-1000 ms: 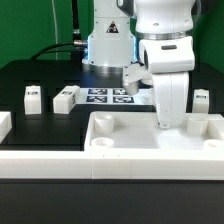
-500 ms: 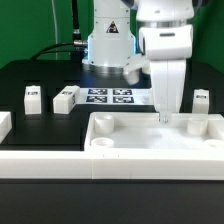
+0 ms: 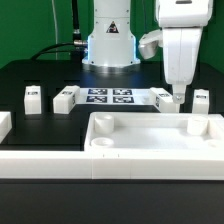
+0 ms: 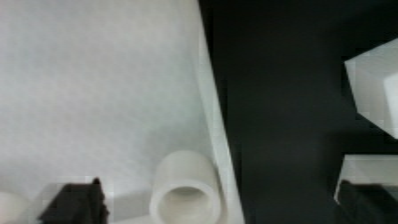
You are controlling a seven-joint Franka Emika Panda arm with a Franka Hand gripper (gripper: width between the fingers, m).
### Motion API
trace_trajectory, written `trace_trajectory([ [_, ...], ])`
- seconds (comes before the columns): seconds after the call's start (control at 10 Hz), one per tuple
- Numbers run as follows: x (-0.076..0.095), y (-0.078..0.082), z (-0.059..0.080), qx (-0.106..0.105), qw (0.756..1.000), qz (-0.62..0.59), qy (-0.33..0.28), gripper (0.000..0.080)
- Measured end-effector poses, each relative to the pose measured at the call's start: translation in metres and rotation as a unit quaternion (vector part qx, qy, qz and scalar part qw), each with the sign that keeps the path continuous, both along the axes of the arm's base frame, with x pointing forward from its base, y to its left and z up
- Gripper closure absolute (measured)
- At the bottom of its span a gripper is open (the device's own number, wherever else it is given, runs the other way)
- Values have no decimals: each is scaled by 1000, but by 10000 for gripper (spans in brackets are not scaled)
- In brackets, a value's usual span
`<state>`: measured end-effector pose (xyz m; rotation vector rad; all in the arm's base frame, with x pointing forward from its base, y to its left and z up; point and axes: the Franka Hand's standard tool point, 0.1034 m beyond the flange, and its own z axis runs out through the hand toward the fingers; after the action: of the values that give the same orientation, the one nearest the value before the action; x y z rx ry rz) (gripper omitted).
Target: Assemble desk
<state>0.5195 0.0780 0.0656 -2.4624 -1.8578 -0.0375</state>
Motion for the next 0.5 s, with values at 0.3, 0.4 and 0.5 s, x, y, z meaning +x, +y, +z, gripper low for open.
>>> trace_trajectory([
  [0.3,-1,-1,-1,0,1000,-9,1,151],
  [0.4,-6,-2,0,-1,997,-79,6,151],
  [0.5,-14,3,5,-6,981,-191,16,151],
])
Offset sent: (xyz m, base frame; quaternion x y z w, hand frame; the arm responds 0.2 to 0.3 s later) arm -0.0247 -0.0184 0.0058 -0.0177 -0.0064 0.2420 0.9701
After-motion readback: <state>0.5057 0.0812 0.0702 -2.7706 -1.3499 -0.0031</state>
